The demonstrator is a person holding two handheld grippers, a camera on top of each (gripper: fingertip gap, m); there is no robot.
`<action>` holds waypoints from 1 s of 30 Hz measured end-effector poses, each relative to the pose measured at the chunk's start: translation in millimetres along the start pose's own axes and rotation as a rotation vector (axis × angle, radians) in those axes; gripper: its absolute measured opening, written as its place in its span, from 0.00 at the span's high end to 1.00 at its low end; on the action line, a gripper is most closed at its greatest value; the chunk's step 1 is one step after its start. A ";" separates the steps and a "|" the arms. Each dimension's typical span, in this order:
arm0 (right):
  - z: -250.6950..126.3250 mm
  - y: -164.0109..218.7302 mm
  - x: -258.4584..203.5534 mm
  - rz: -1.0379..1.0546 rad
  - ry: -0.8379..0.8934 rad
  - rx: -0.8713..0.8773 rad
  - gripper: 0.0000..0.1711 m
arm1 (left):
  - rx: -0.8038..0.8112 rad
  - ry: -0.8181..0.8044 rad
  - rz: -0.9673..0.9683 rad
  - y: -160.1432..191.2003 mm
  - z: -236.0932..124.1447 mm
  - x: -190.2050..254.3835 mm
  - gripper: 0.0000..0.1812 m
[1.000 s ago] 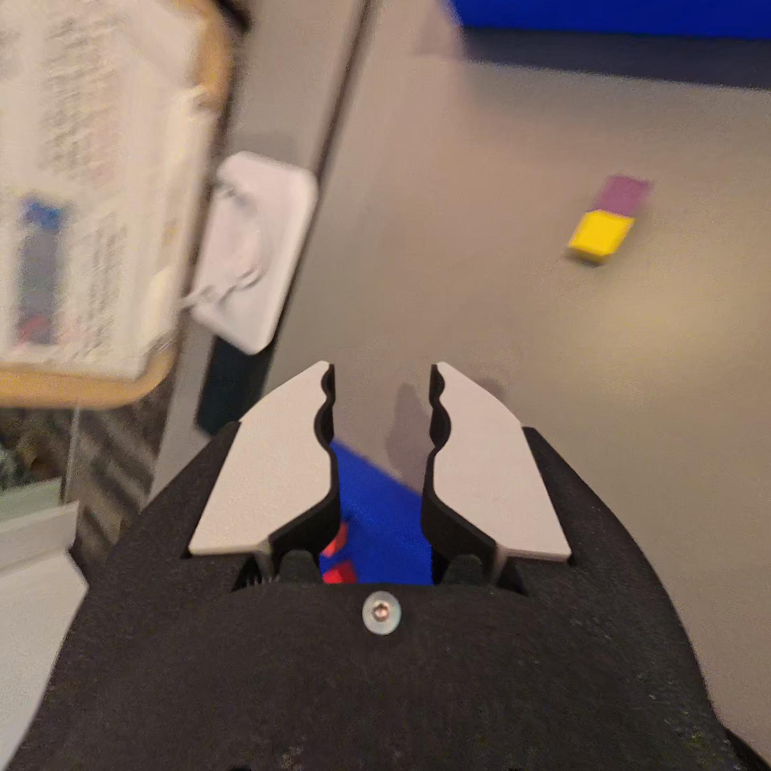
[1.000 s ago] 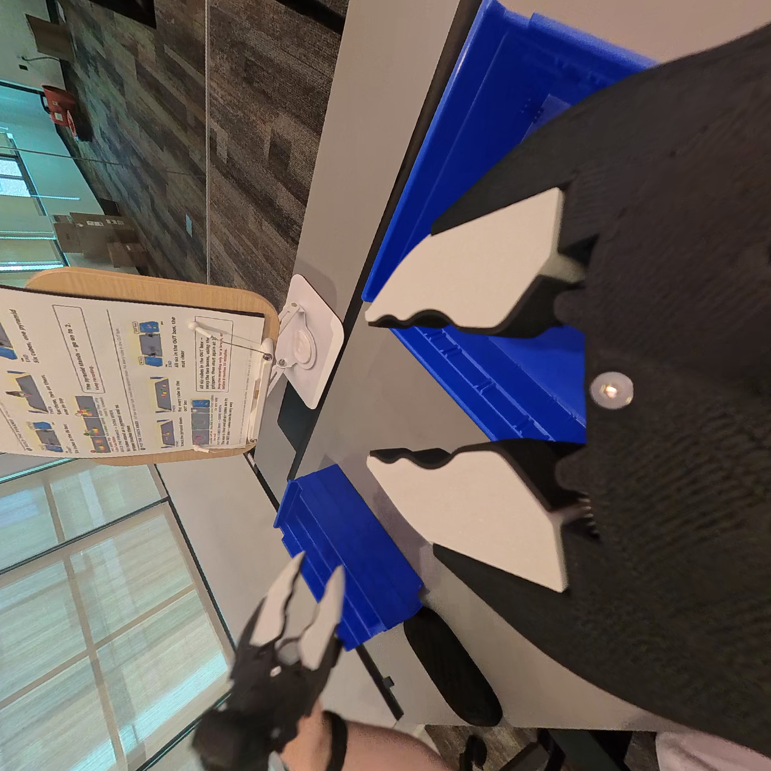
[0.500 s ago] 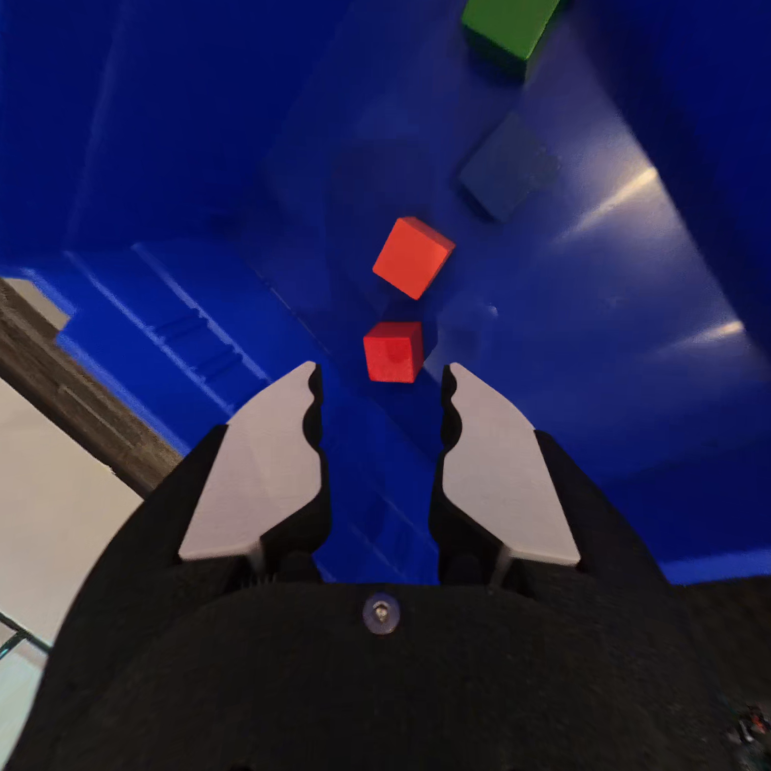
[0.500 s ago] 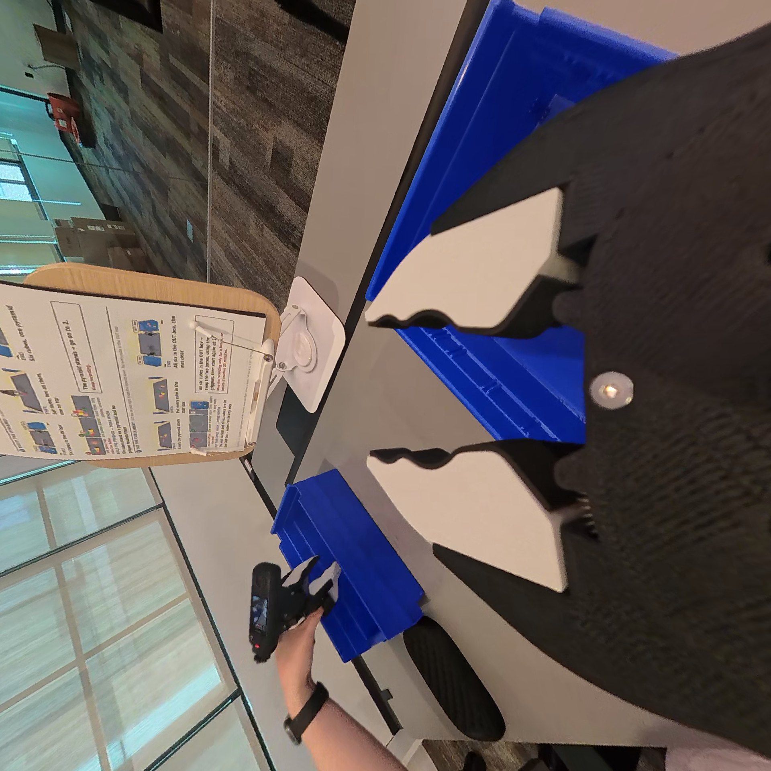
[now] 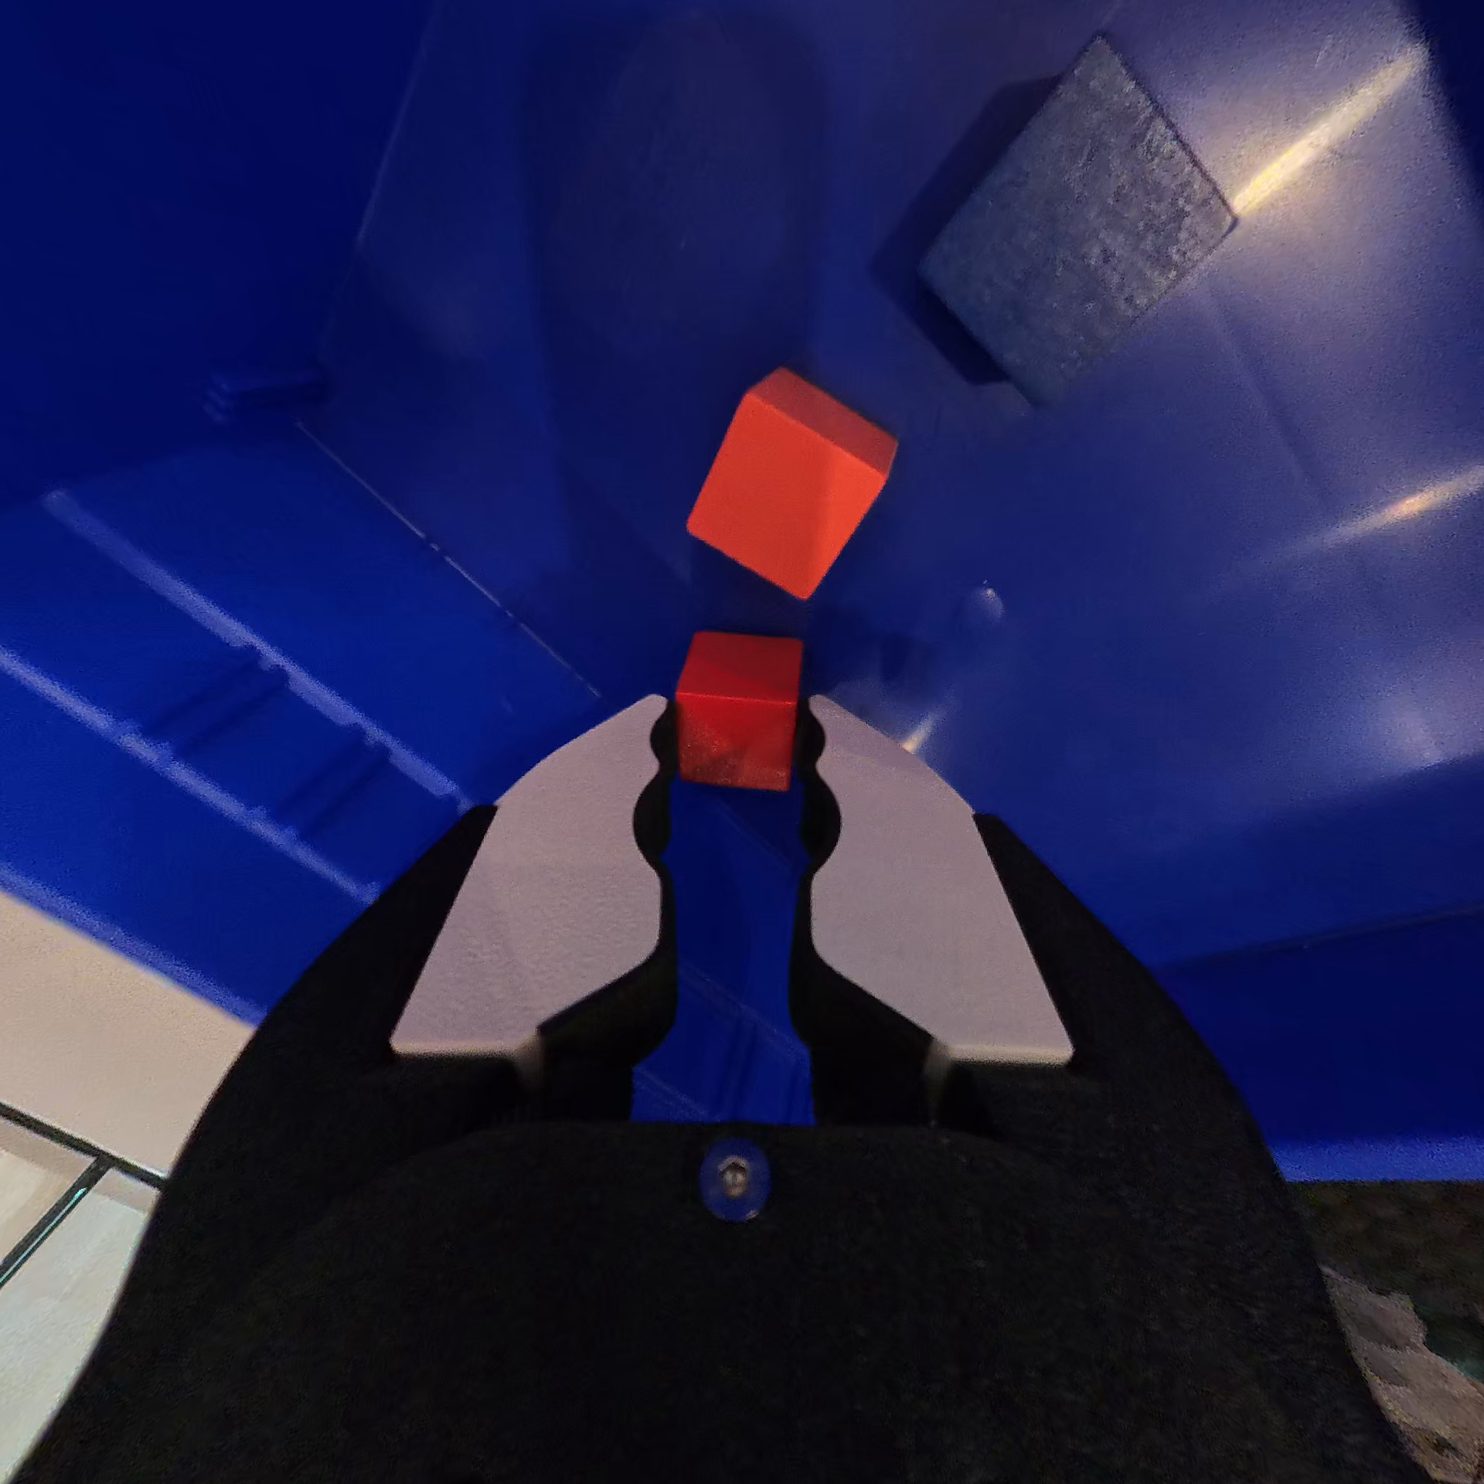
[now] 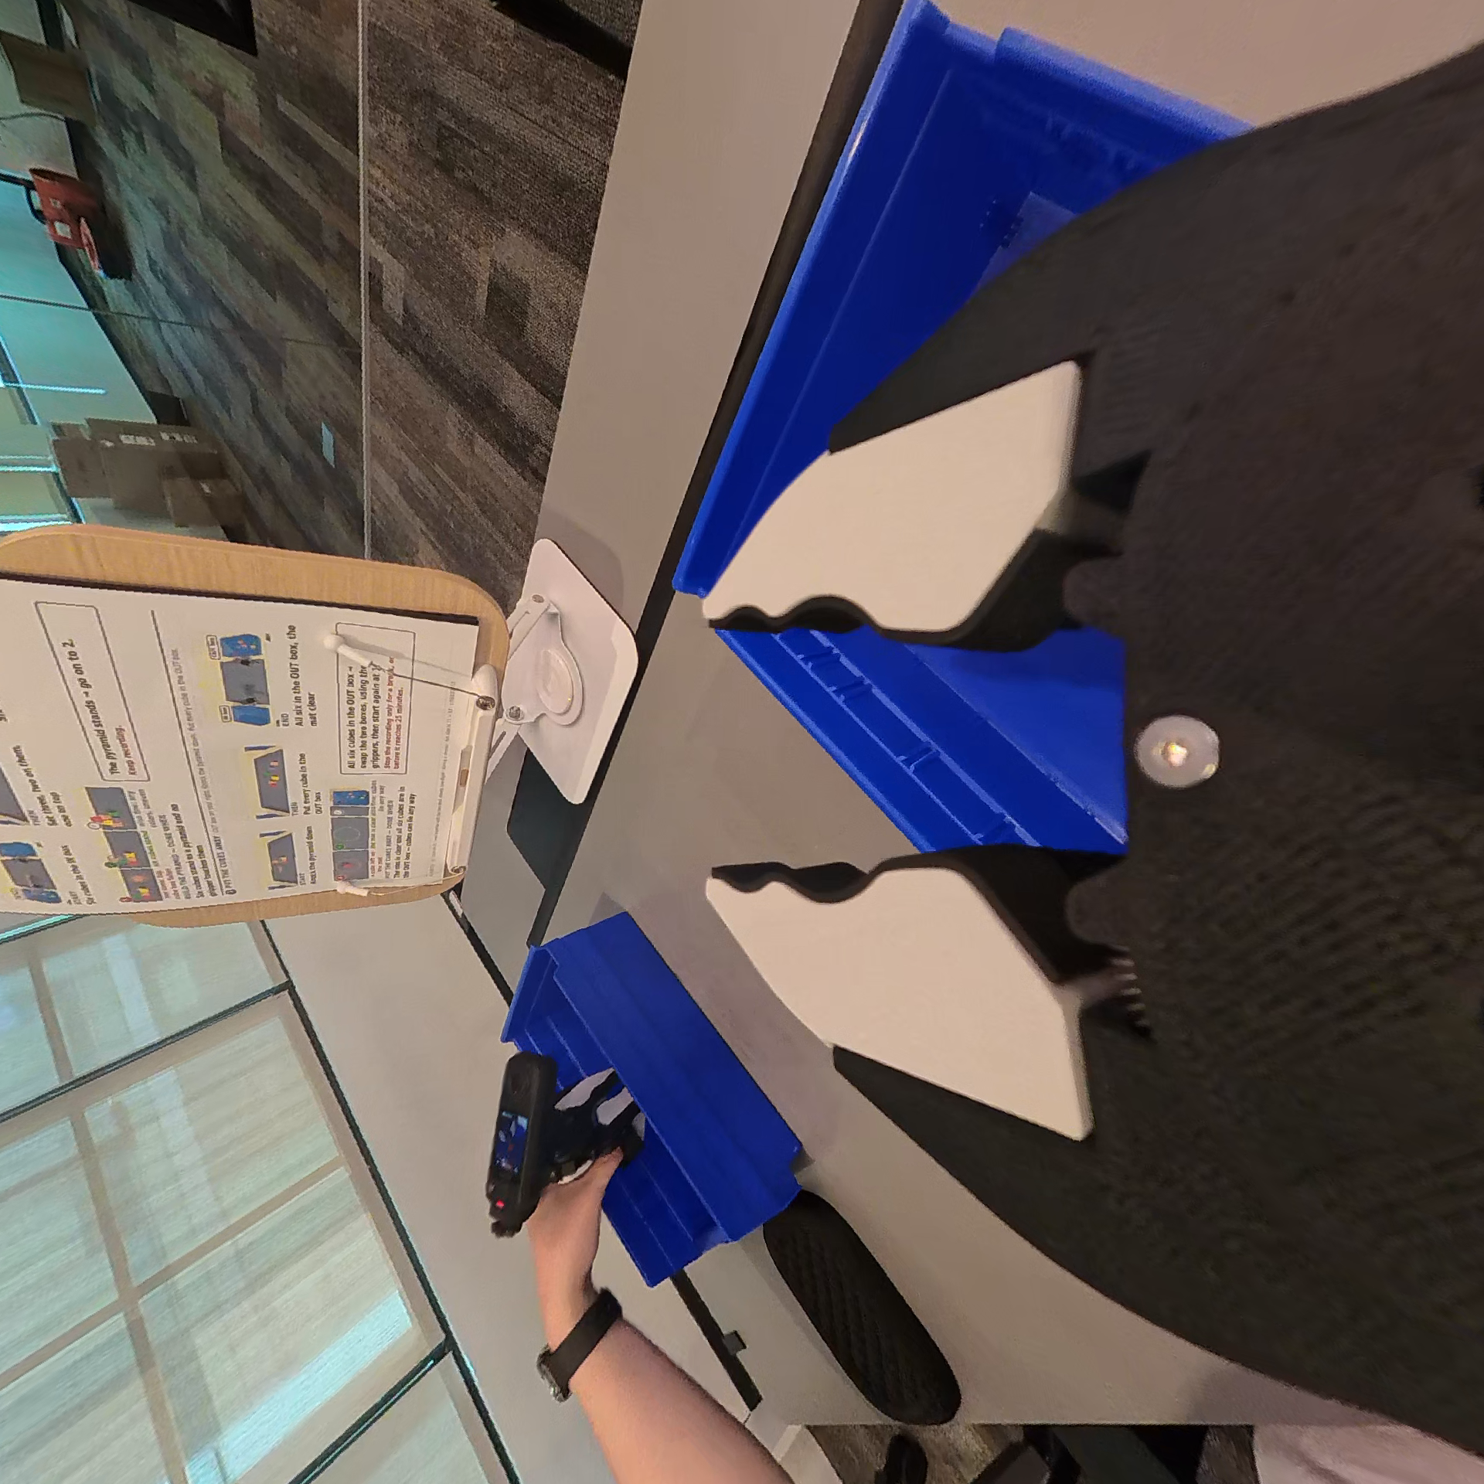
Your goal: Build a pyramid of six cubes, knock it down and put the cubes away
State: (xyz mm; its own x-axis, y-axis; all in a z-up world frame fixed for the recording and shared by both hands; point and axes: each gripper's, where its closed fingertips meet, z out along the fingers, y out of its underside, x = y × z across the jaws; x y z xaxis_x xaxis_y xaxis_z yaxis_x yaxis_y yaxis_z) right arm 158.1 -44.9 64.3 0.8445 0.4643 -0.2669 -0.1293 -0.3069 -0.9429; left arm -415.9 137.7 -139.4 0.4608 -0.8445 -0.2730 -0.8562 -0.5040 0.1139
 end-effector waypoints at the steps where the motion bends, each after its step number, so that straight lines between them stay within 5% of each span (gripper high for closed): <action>1: -0.5 0.4 0.7 0.000 0.002 -0.001 0.67 | 0.002 -0.022 0.005 1.5 -5.2 -3.4 0.85; 8: -5.7 -5.7 2.7 0.011 0.005 0.038 0.67 | 0.252 -0.257 0.004 -14.5 -119.9 -16.4 0.85; 13: -5.1 -8.8 -2.0 0.001 0.000 0.044 0.67 | 0.520 -0.199 0.271 -84.2 -201.3 99.4 0.85; 18: -0.8 -5.5 -8.5 -0.020 -0.009 0.016 0.67 | 0.464 -0.143 0.607 -144.2 -170.6 225.8 0.85; 24: 2.9 -1.1 -10.8 -0.019 -0.020 0.000 0.67 | 0.320 -0.079 0.745 -185.4 -115.0 281.5 0.85; 30: 5.0 2.5 -9.0 -0.006 -0.034 -0.010 0.67 | 0.291 -0.014 0.804 -199.4 -104.3 306.1 0.85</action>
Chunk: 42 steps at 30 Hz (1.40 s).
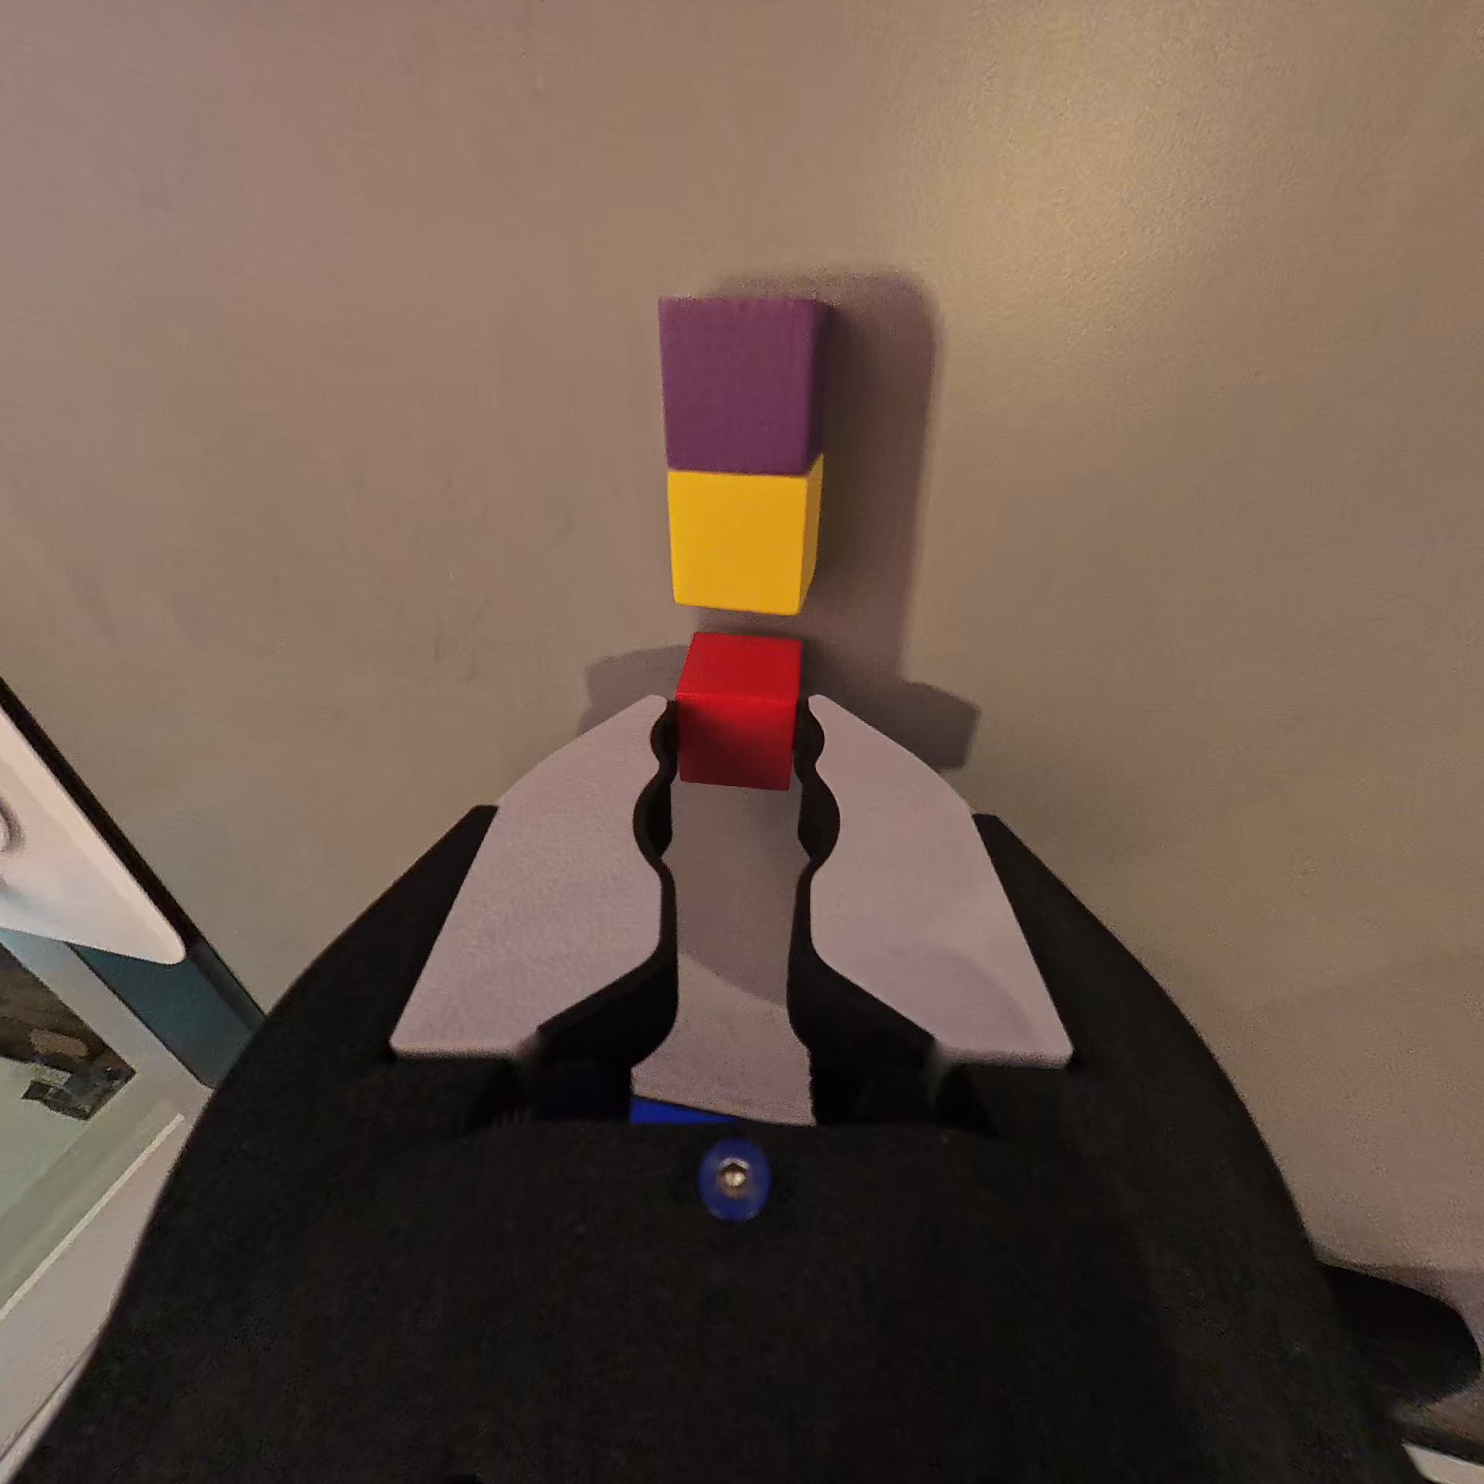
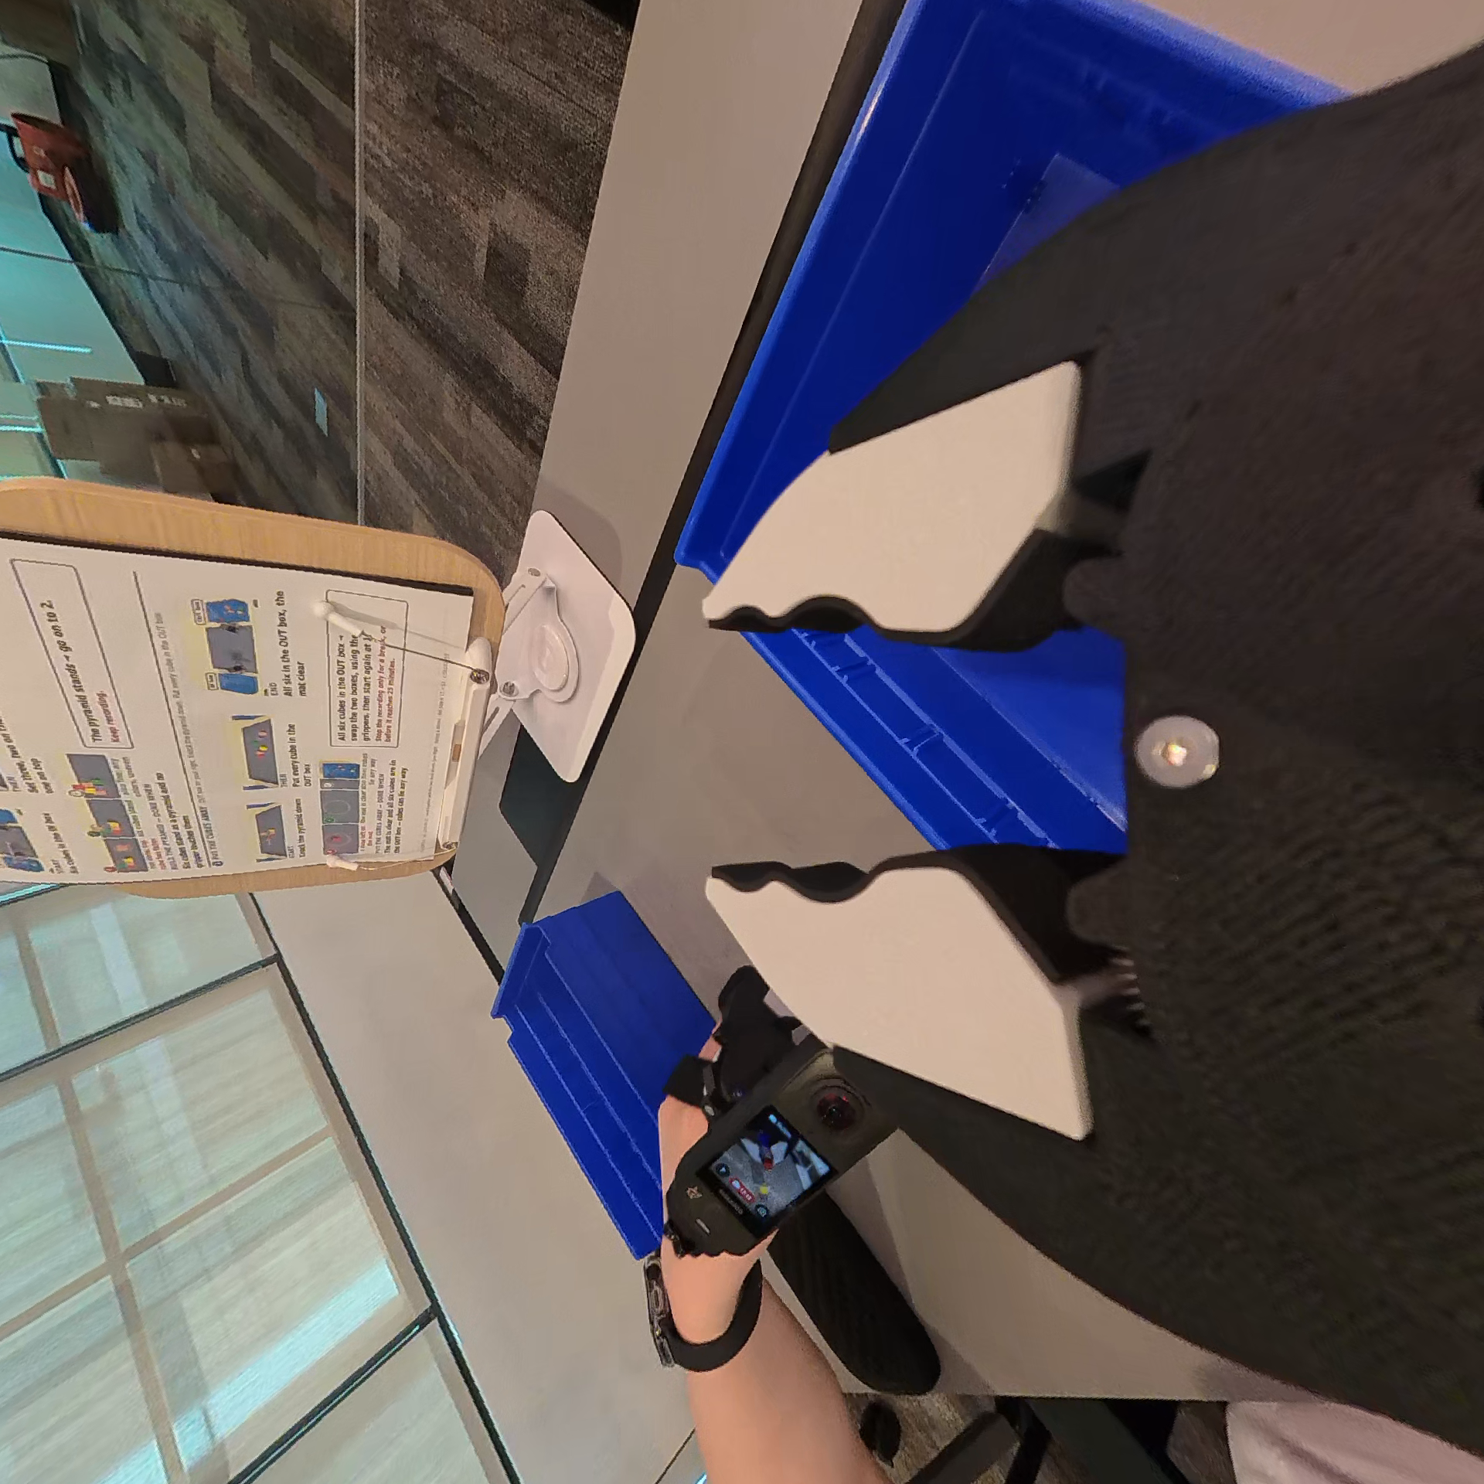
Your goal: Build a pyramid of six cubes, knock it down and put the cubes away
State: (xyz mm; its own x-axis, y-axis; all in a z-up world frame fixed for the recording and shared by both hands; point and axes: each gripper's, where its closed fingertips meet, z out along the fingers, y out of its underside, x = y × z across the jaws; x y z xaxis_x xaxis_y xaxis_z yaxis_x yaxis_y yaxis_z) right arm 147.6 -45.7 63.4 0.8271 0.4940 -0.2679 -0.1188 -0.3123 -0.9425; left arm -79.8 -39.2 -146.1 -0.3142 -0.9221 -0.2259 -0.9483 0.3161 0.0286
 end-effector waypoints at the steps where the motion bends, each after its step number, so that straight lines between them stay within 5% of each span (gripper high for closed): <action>1: 0.1 0.6 0.7 -0.001 0.002 -0.002 0.67 | -0.007 -0.007 0.008 -0.7 1.1 -1.3 0.85; 42: 1.4 3.2 2.8 0.005 -0.006 -0.026 0.67 | 0.026 0.088 -0.071 -3.0 5.4 0.2 0.81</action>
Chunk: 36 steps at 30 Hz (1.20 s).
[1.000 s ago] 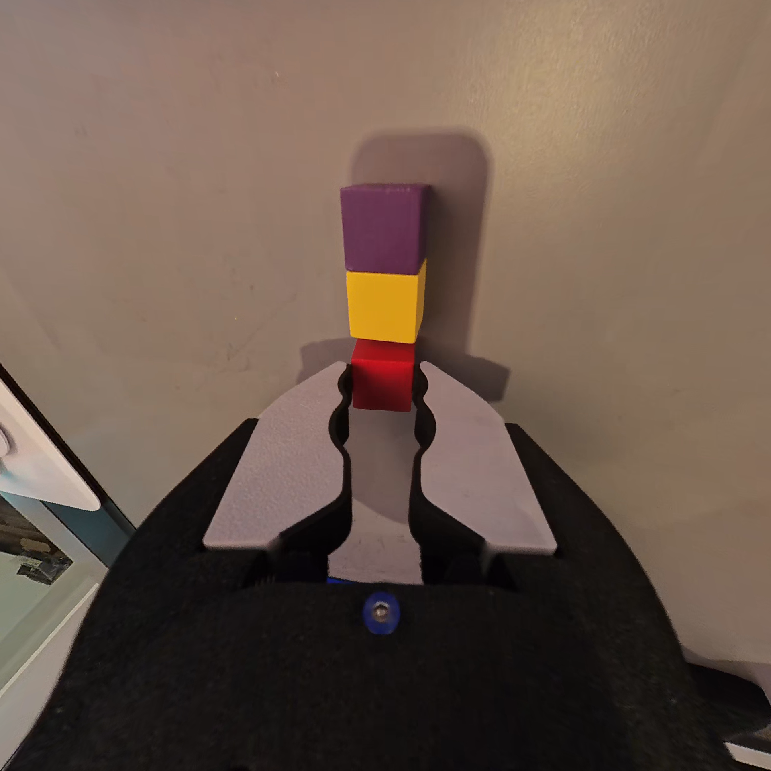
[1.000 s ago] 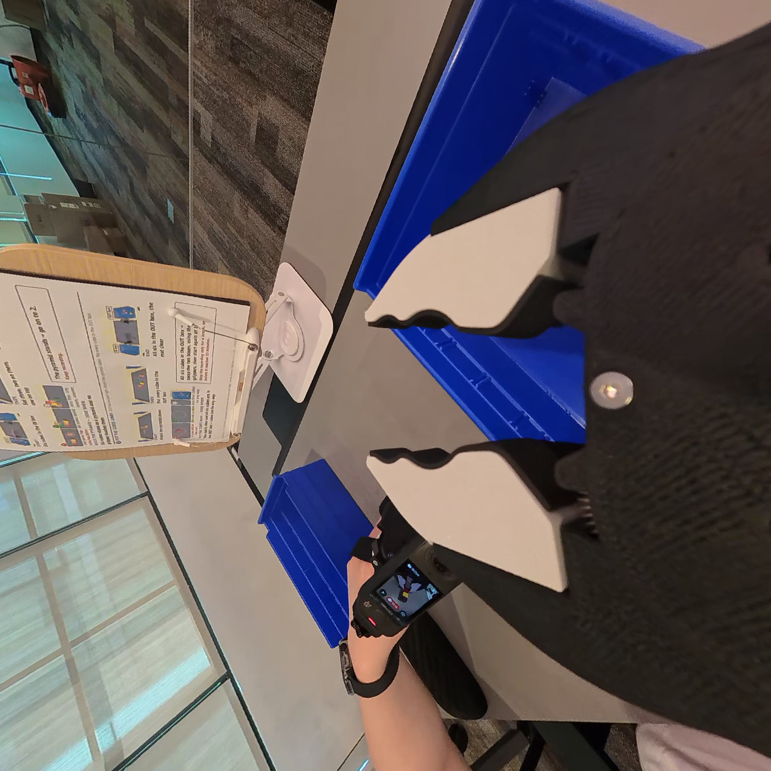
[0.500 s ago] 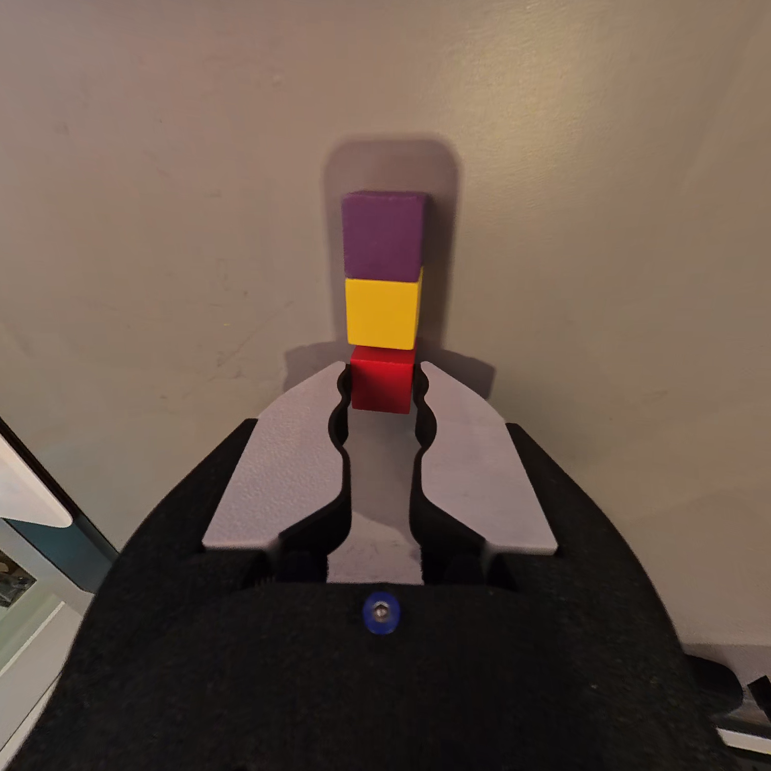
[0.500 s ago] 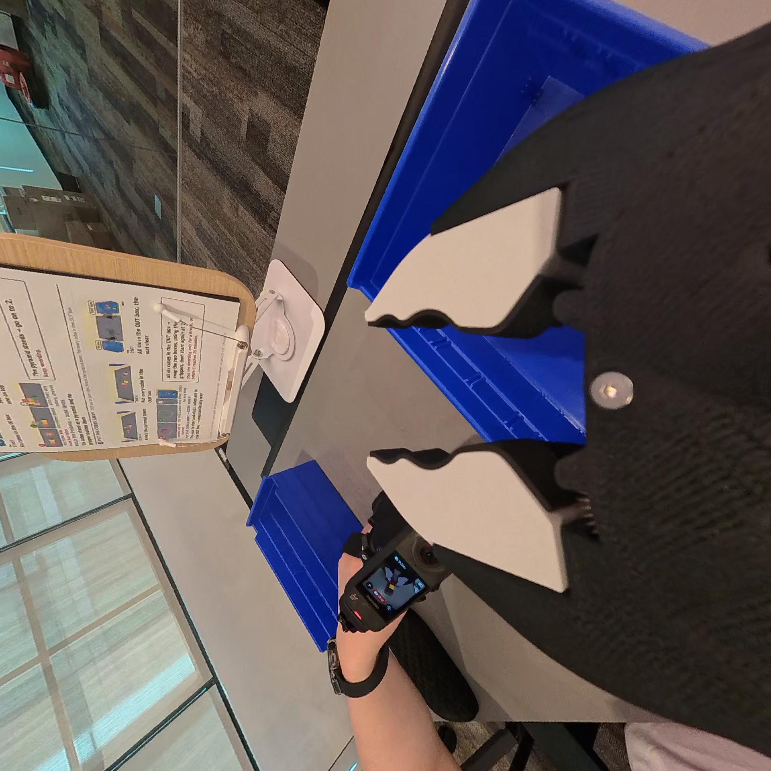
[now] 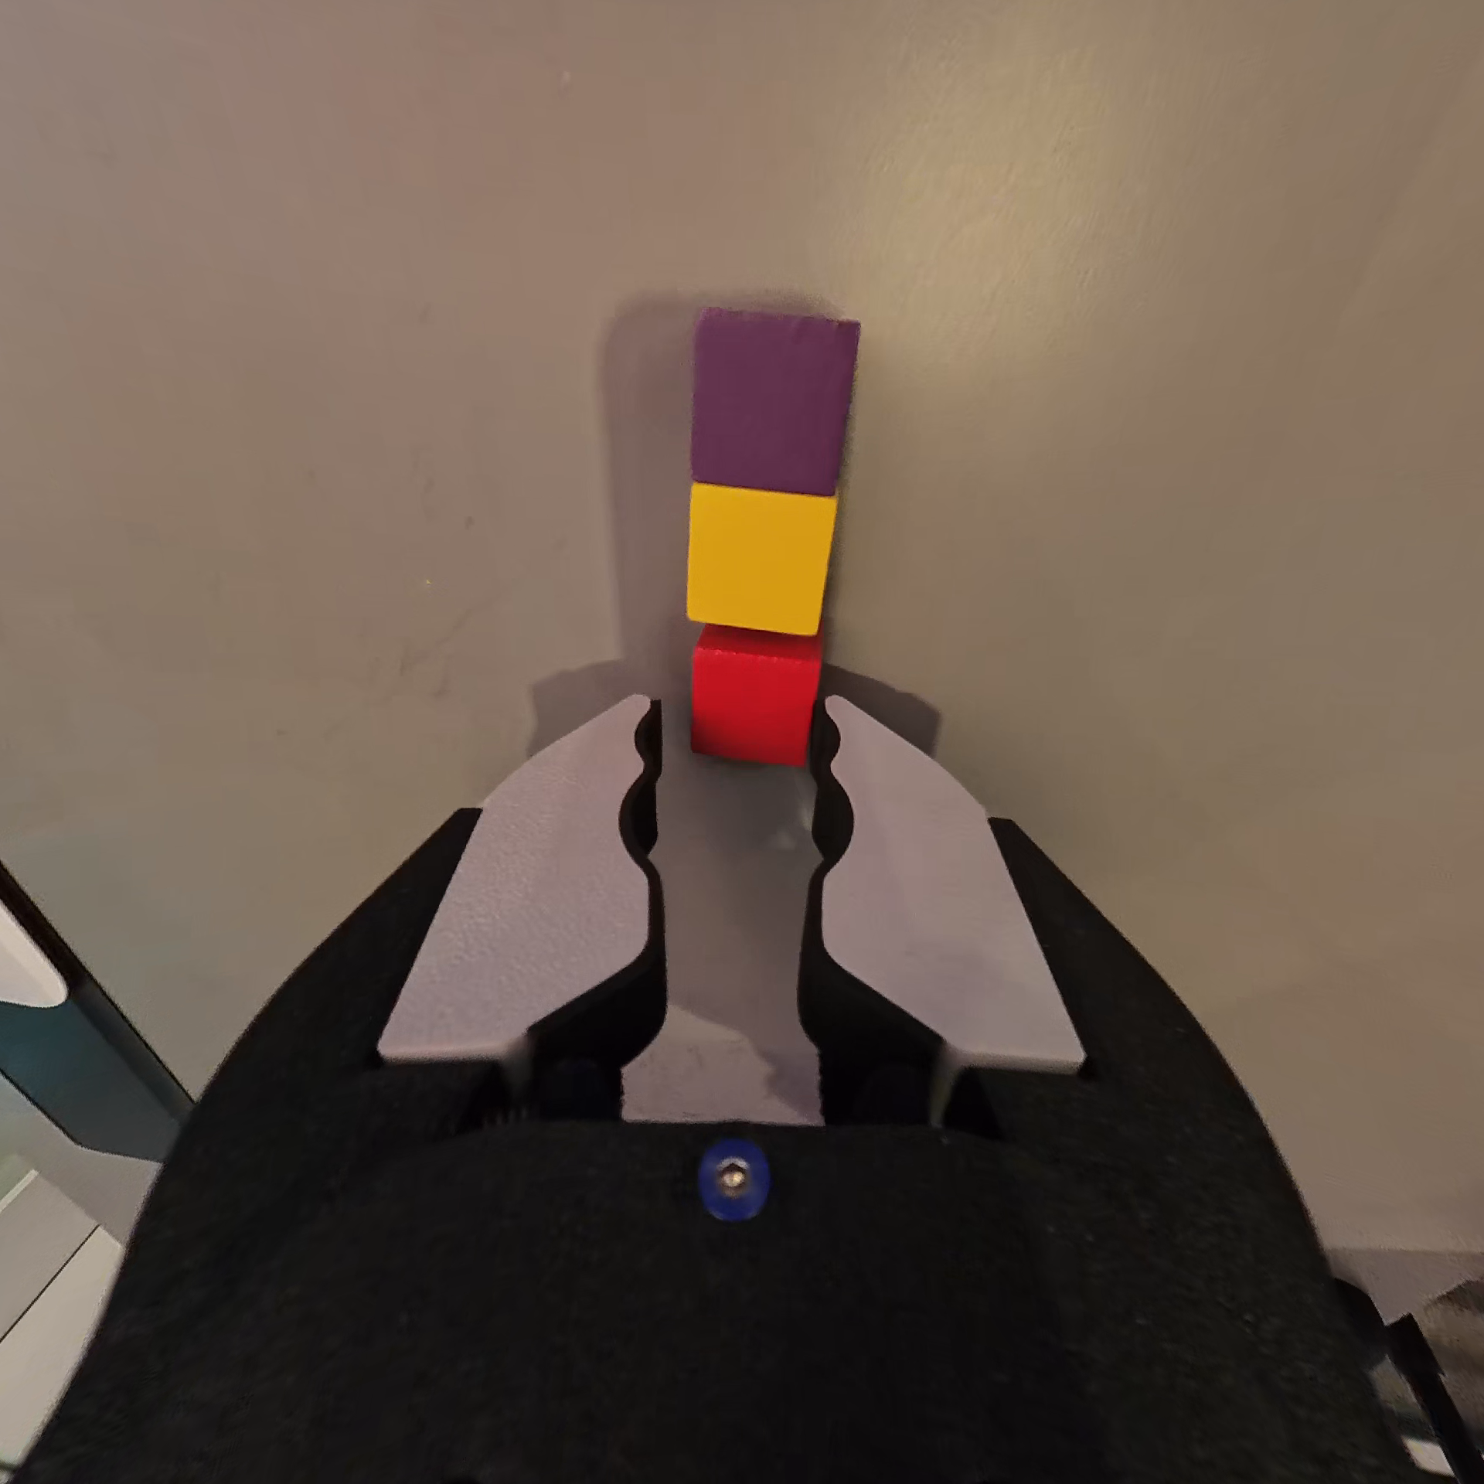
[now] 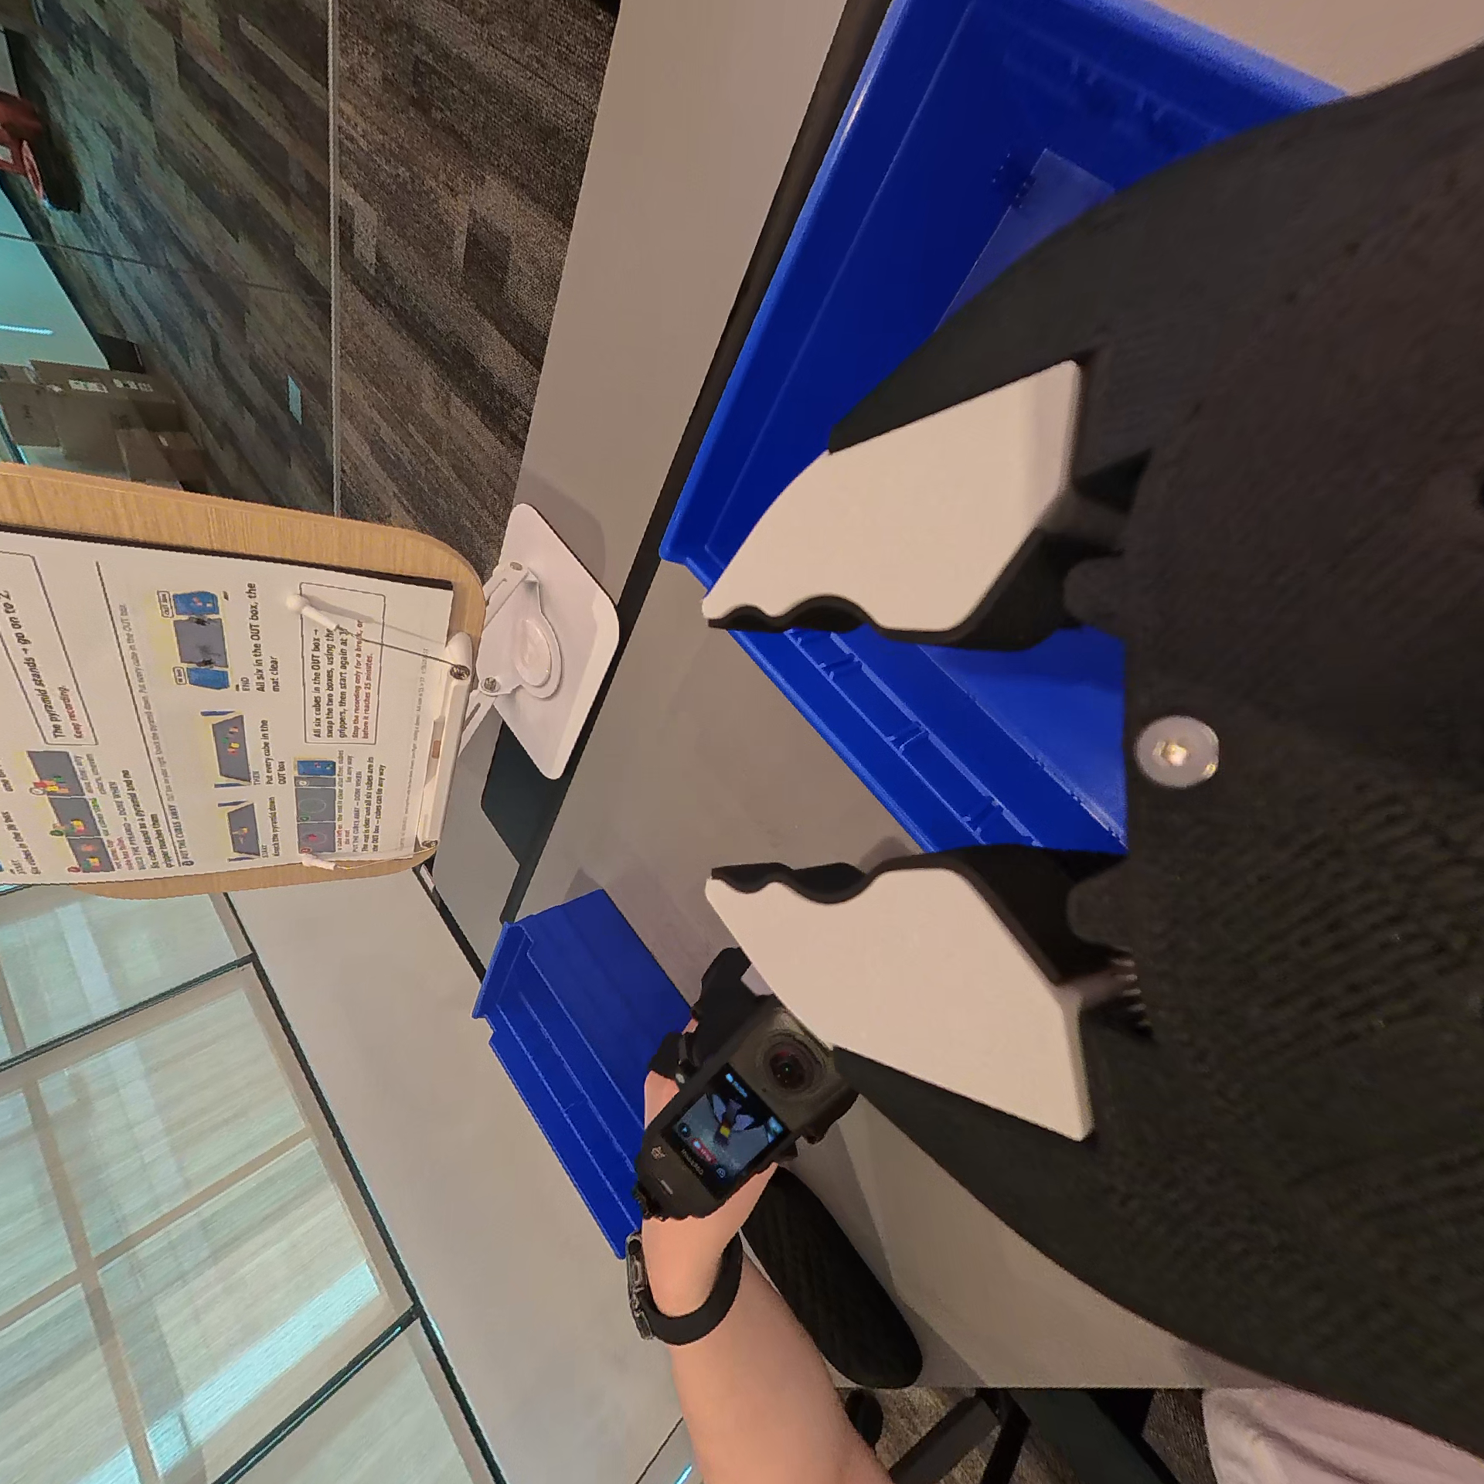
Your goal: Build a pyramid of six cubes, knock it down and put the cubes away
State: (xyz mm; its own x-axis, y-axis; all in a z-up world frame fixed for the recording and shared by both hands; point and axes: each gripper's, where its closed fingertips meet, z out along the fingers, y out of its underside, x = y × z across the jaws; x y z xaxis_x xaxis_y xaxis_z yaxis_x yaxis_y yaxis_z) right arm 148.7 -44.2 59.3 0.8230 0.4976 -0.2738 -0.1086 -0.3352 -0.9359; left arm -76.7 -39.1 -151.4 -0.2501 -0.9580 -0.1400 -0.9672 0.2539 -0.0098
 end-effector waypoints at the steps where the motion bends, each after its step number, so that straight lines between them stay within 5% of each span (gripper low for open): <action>1: 0.2 0.0 0.2 0.000 0.000 -0.001 0.67 | 0.006 -0.005 0.000 0.0 -0.3 -0.8 0.81; 28: 2.7 7.0 1.2 0.001 -0.006 -0.034 0.67 | -0.009 -0.010 0.010 -5.5 4.7 2.4 0.79; 36: 1.3 8.8 2.3 0.006 -0.012 -0.037 0.67 | 0.110 -0.134 -0.022 3.1 -40.3 -8.8 0.76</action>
